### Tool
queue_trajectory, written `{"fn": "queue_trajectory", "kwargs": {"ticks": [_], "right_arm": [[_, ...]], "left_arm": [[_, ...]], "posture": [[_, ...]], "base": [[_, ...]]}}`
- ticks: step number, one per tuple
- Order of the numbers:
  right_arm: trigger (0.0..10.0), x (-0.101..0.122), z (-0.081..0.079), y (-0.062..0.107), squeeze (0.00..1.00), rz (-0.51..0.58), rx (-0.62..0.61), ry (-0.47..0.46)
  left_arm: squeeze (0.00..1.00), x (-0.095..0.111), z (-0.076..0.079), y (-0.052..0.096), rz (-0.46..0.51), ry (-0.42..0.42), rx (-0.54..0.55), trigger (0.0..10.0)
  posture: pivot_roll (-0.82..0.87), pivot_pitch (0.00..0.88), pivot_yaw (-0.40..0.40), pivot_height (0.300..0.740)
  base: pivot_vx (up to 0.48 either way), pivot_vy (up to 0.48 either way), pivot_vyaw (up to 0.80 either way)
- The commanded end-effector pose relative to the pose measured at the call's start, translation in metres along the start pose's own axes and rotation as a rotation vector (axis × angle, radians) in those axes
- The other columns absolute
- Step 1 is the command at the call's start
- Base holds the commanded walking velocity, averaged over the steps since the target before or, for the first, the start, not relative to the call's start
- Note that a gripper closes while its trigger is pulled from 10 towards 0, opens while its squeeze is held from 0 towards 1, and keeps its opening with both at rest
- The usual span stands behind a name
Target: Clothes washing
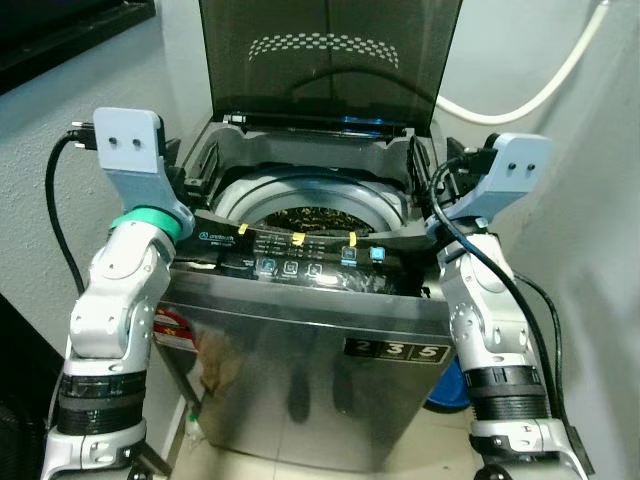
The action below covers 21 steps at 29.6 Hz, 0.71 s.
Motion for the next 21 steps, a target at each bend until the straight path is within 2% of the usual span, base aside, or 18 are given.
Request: {"fn": "queue_trajectory", "kwargs": {"ticks": [1,11,21], "right_arm": [[10.0,-0.0014,0.0014,0.0023,0.0,-0.005,-0.008,-0.011],[10.0,-0.0014,0.0005,0.0034,0.0,-0.005,-0.003,-0.01],[10.0,-0.0018,-0.0004,0.0037,0.0,-0.007,0.004,-0.011]], "left_arm": [[0.0,-0.0009,-0.0004,-0.0005,-0.001,-0.007,0.0,10.0],[0.0,-0.0019,0.0007,-0.0012,-0.002,0.008,-0.007,10.0],[0.0,-0.0013,0.0004,-0.001,0.0,0.007,-0.006,10.0]], "posture": [[0.09,0.003,0.04,0.74],[0.09,0.002,0.041,0.74],[0.09,0.004,0.041,0.74]], "base": [[0.0,0.0,0.0],[0.0,0.0,0.0],[-0.327,0.0,0.0]]}}
Point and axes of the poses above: a point about 5 cm out from each wrist's last joint towards the gripper, its own y axis pointing back from the gripper into the wrist, its own x axis along the axis of the wrist's last joint, z = x × y, the point moved 2 cm from there along -y, pointing out of the wrist towards the gripper, and after that the axes turned 11 degrees about y, right-handed, at the moved point
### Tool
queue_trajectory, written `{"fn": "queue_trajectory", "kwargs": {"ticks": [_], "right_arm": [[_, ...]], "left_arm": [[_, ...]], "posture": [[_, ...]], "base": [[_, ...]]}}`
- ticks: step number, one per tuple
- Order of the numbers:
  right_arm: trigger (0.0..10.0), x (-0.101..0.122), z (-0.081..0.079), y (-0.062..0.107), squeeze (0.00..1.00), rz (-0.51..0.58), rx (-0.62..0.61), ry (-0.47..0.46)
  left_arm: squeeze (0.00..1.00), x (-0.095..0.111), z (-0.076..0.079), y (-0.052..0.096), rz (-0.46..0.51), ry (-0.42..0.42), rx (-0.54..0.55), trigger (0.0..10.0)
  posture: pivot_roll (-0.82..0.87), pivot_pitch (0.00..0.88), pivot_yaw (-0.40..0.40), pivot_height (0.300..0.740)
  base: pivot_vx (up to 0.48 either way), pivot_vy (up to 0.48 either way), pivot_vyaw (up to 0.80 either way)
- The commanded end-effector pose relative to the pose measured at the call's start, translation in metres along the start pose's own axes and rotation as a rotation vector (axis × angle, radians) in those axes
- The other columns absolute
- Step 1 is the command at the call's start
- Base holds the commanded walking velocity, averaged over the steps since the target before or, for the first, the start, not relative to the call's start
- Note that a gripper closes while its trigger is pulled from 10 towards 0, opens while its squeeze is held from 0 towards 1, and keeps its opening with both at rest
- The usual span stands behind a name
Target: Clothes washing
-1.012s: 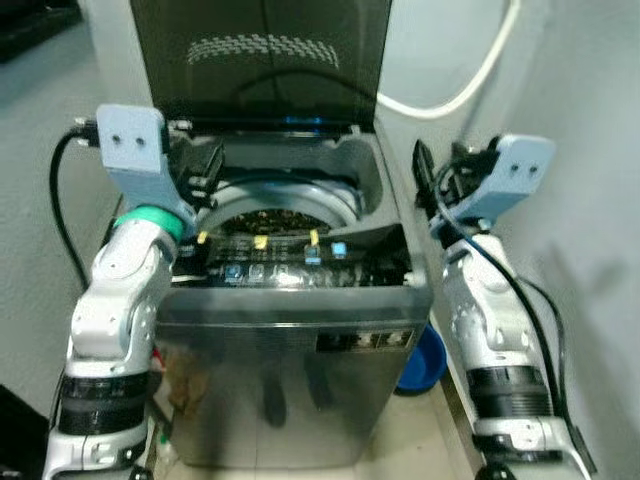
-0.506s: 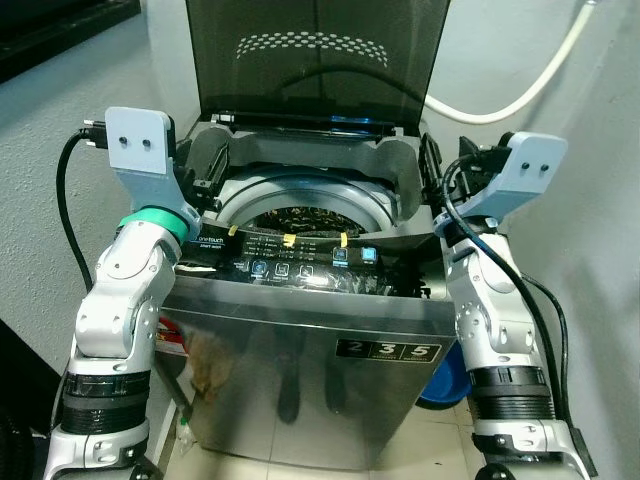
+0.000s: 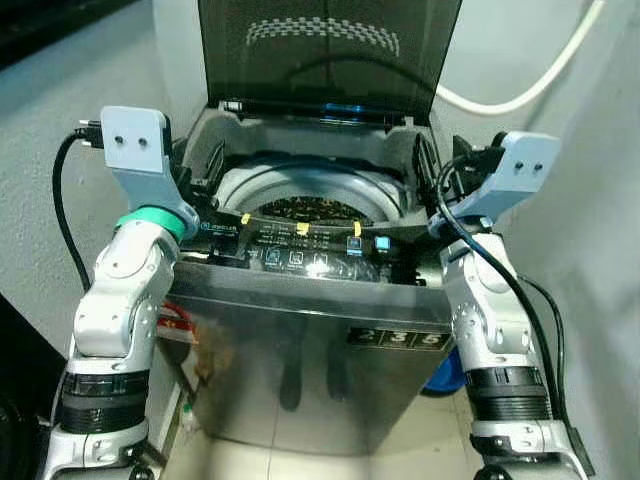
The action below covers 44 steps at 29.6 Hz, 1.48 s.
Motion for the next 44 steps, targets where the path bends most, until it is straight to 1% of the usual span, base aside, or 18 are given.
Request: {"fn": "queue_trajectory", "kwargs": {"ticks": [1,10,13,14,15,21,31,33,34,36,44], "right_arm": [[10.0,-0.001,0.0,0.002,0.0,-0.002,0.002,-0.008],[10.0,-0.001,-0.002,0.002,0.0,-0.003,0.011,-0.007],[10.0,-0.001,-0.003,0.002,0.0,-0.001,0.023,0.005],[10.0,-0.002,-0.006,0.002,0.0,-0.003,0.05,0.046],[10.0,-0.002,-0.006,0.002,0.0,-0.003,0.05,0.046],[10.0,-0.002,-0.015,0.005,0.0,0.01,0.108,0.099],[10.0,-0.002,-0.016,0.005,0.0,0.011,0.116,0.104],[10.0,-0.006,-0.03,0.012,0.0,0.005,0.235,0.115],[10.0,-0.006,-0.03,0.012,0.0,0.005,0.235,0.115],[10.0,-0.009,-0.037,0.017,0.0,-0.003,0.293,0.114],[10.0,-0.011,-0.035,0.019,0.0,-0.011,0.292,0.114]], "left_arm": [[0.0,-0.001,0.0,0.0,0.003,-0.002,-0.002,10.0],[0.0,0.0,0.0,0.0,0.004,-0.003,0.001,10.0],[0.0,0.0,0.0,-0.001,0.006,-0.005,0.002,10.0],[0.0,0.0,0.0,-0.001,0.007,-0.002,0.004,10.0],[0.0,0.0,0.0,-0.001,0.007,-0.002,0.004,10.0],[0.0,-0.001,0.002,-0.002,0.006,0.0,-0.005,10.0],[0.0,-0.001,0.003,-0.002,0.006,0.0,-0.006,10.0],[0.0,-0.007,0.006,0.0,-0.008,-0.017,-0.024,10.0],[0.0,-0.007,0.006,0.0,-0.008,-0.017,-0.024,10.0],[0.0,-0.011,0.009,0.001,-0.019,-0.025,-0.034,10.0],[0.0,-0.017,0.01,0.004,-0.037,-0.024,-0.035,10.0]], "posture": [[0.09,0.004,0.041,0.74],[0.1,0.005,0.04,0.74],[0.09,0.003,0.04,0.74],[0.09,0.001,0.041,0.74],[0.09,0.001,0.041,0.74],[0.09,0.0,0.04,0.74],[0.09,0.0,0.04,0.74],[0.08,0.0,0.04,0.74],[0.08,0.0,0.04,0.74],[0.08,0.001,0.039,0.74],[0.08,0.006,0.038,0.74]], "base": [[-0.33,0.0,0.0],[-0.328,0.0,0.0],[-0.277,0.0,0.0],[0.0,0.0,0.0],[0.0,0.0,0.0],[0.0,0.0,0.77],[0.0,0.0,0.78],[0.0,0.0,0.78],[0.0,0.0,0.78],[0.0,0.0,0.78],[0.0,0.0,0.77]]}}
Point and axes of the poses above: a point about 5 cm out from each wrist's last joint towards the gripper, its own y axis pointing back from the gripper into the wrist, its own x axis along the axis of the wrist's last joint, z = x × y, the point moved 2 cm from there along -y, pointing out of the wrist towards the gripper, and after that the axes turned 11 degrees about y, right-handed, at the moved point
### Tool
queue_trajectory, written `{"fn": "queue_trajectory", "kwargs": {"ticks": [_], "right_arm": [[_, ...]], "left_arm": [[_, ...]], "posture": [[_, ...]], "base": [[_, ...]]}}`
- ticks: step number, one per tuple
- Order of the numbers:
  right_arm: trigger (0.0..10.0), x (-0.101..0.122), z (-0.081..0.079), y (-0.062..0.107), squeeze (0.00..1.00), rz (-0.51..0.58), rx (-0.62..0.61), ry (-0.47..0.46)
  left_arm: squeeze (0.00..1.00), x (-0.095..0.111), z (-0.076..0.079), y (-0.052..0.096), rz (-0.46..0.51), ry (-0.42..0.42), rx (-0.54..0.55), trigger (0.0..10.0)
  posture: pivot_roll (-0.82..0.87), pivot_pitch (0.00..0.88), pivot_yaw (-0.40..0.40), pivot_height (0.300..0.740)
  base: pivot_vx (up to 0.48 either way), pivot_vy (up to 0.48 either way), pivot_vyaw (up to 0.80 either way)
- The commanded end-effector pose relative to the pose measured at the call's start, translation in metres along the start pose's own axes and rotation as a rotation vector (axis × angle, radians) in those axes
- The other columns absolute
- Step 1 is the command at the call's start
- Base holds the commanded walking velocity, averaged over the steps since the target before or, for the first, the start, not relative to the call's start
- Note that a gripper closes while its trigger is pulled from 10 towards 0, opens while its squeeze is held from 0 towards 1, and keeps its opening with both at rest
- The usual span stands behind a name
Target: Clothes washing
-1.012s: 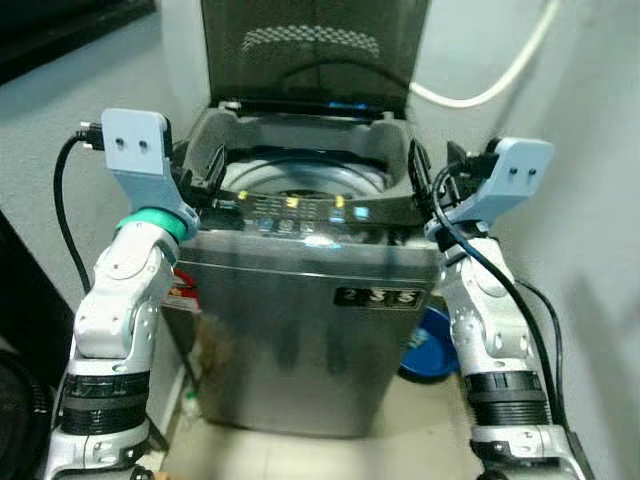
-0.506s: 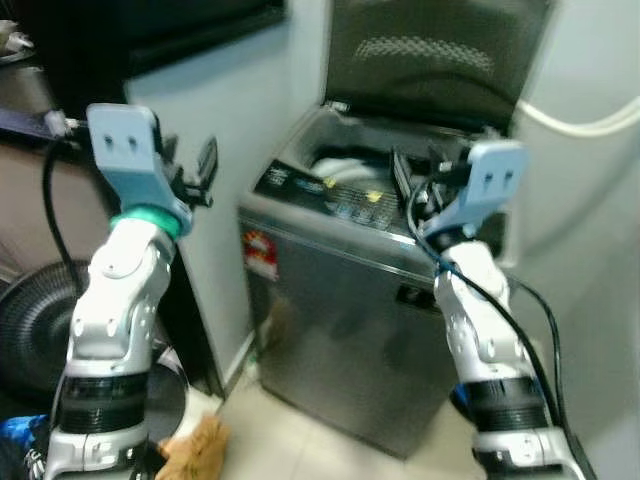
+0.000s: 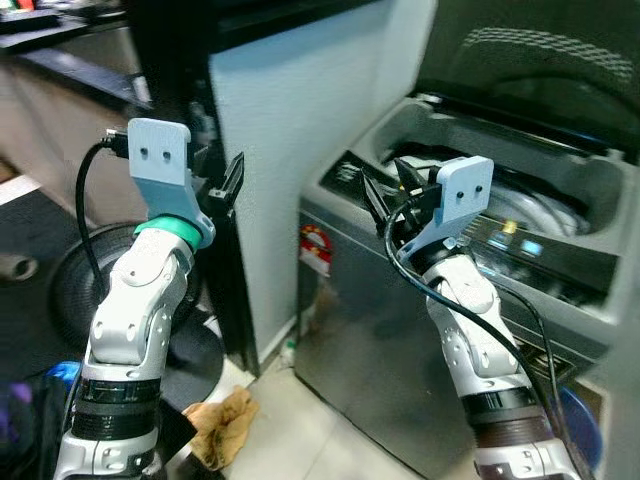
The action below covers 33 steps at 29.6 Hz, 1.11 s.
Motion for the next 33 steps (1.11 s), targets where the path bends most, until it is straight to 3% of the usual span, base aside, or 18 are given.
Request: {"fn": "queue_trajectory", "kwargs": {"ticks": [1,10,17,24,33], "right_arm": [[10.0,-0.002,0.0,0.003,0.0,-0.007,0.002,-0.002],[10.0,-0.013,0.001,0.008,0.0,-0.044,0.002,-0.025],[10.0,-0.057,0.021,0.035,0.0,-0.213,-0.144,-0.079],[10.0,-0.069,0.023,0.046,0.0,-0.259,-0.162,-0.087],[10.0,-0.074,0.02,0.048,0.0,-0.271,-0.159,-0.093]], "left_arm": [[0.0,-0.007,-0.001,0.002,-0.022,-0.005,0.002,10.0],[0.0,-0.02,-0.006,0.007,-0.064,-0.02,0.016,10.0],[0.0,-0.054,-0.017,0.021,-0.174,-0.068,0.051,10.0],[0.0,-0.066,-0.02,0.027,-0.212,-0.083,0.057,10.0],[0.0,-0.069,-0.02,0.028,-0.213,-0.096,0.059,10.0]], "posture": [[0.08,0.007,0.04,0.74],[0.08,0.007,0.04,0.74],[0.08,0.012,0.038,0.74],[0.08,0.014,0.041,0.74],[0.08,0.011,0.043,0.74]], "base": [[0.0,0.0,0.77],[0.0,0.0,0.77],[0.0,0.0,0.75],[0.0,0.0,0.75],[0.0,0.0,0.75]]}}
Point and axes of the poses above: a point about 5 cm out from each wrist's last joint towards the gripper, its own y axis pointing back from the gripper into the wrist, its own x axis along the axis of the wrist's last joint, z = x × y, the point moved 2 cm from there along -y, pointing out of the wrist towards the gripper, and after that the axes turned 11 degrees about y, right-handed, at the moved point
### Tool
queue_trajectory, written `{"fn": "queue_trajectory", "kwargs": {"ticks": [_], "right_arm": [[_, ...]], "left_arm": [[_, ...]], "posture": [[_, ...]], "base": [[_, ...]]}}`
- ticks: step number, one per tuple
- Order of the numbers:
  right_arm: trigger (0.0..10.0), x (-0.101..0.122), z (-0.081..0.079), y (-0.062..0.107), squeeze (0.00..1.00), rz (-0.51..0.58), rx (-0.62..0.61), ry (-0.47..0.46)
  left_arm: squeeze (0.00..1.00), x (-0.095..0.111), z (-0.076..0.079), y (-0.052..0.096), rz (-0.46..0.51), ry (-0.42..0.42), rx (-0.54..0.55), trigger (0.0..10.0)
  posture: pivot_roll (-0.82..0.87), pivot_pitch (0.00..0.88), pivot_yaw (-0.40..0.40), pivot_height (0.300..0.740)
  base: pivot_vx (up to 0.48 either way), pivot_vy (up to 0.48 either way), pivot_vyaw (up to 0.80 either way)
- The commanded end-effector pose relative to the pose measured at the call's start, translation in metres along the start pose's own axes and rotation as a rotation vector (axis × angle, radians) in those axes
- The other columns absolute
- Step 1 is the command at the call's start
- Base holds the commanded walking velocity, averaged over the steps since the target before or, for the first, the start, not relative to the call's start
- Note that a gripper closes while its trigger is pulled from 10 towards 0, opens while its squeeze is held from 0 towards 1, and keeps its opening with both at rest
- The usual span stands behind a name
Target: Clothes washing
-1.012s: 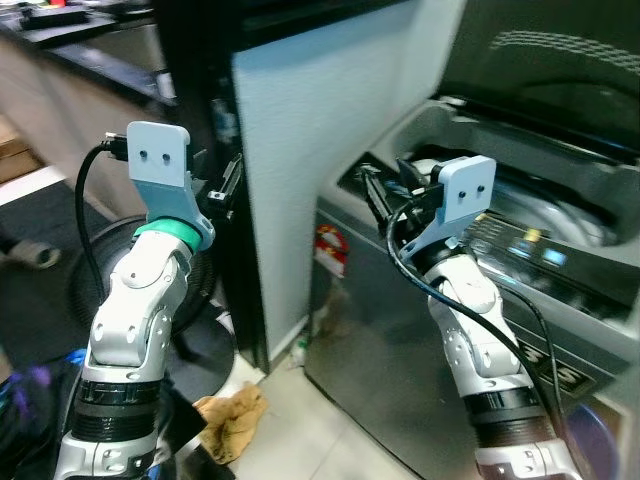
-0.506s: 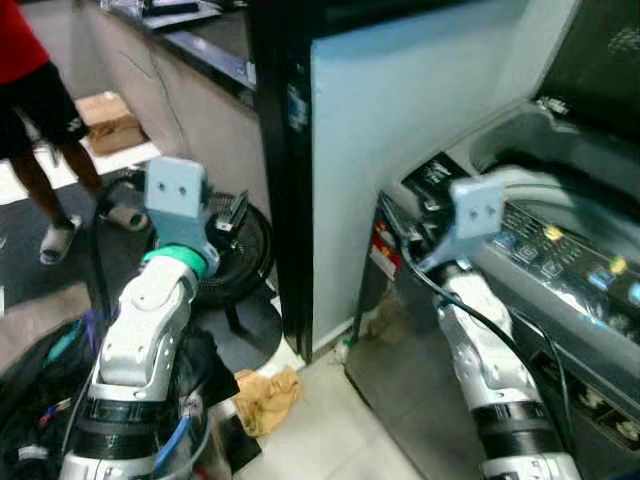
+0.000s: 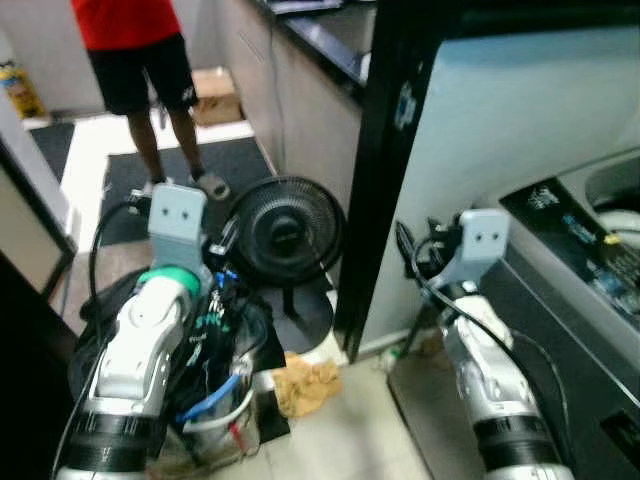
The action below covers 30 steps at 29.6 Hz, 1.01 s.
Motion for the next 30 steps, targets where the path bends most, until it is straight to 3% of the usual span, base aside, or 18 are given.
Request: {"fn": "queue_trajectory", "kwargs": {"ticks": [1,19,30], "right_arm": [[10.0,-0.004,0.003,0.002,0.0,-0.009,-0.012,-0.002],[10.0,-0.006,0.002,0.002,0.0,-0.013,-0.008,0.002],[10.0,-0.008,0.003,0.003,0.0,-0.021,0.009,0.034]], "left_arm": [[0.0,-0.004,0.001,0.0,-0.009,-0.016,-0.002,10.0],[0.0,-0.02,-0.007,0.003,-0.046,-0.038,0.035,10.0],[0.0,-0.034,-0.012,0.006,-0.075,-0.01,0.076,10.0]], "posture": [[0.08,0.011,0.043,0.74],[0.07,0.012,0.04,0.74],[0.05,0.005,0.016,0.74]], "base": [[0.0,0.0,0.75],[0.0,0.0,0.74],[0.0,0.0,0.74]]}}
Point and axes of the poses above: a point about 5 cm out from each wrist's last joint towards the gripper, its own y axis pointing back from the gripper into the wrist, its own x axis along the axis of the wrist's last joint, z = x × y, the point moved 2 cm from there along -y, pointing out of the wrist towards the gripper, and after that the axes turned 11 degrees about y, right-handed, at the moved point
